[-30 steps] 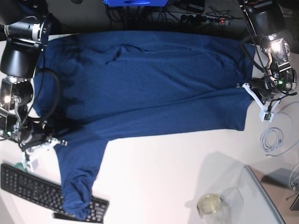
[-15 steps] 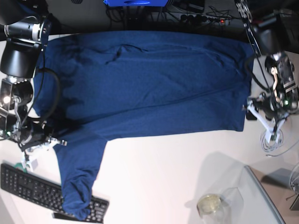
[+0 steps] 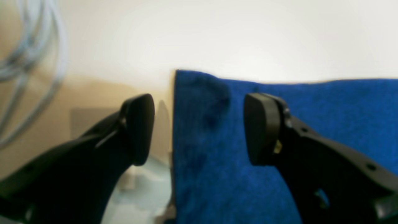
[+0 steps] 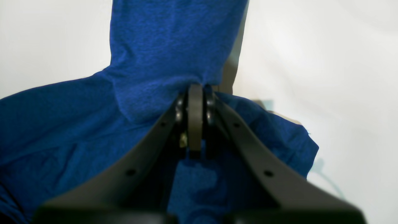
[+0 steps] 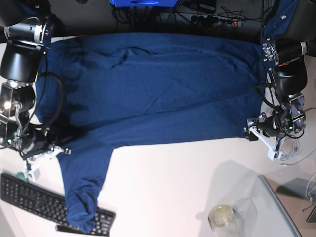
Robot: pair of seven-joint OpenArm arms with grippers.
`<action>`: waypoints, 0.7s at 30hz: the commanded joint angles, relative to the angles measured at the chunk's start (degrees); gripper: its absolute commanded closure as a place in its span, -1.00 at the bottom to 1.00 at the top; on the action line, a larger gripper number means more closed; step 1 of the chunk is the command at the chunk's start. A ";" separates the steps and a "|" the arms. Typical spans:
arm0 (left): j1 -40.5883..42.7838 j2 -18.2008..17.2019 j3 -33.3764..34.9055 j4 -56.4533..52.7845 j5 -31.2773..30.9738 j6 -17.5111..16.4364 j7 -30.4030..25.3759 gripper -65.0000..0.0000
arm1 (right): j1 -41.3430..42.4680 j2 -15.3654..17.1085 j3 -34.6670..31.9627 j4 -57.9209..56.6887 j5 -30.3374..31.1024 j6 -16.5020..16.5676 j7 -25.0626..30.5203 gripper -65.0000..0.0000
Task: Layout the t-shirt on the table in an organized manner, then fold the t-shirt properly
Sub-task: 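Hold both hem corners and pull them apart to straighten the hem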
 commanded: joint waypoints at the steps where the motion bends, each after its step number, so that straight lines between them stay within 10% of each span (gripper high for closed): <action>1: -1.60 -1.06 -0.02 0.28 -0.20 0.04 -1.57 -0.34 | 1.53 0.65 0.13 0.89 0.59 0.51 0.99 1.00; 21: -1.87 0.08 0.60 -2.54 -0.11 3.56 -3.77 -0.33 | 1.53 0.65 0.13 0.89 0.59 0.69 0.99 1.00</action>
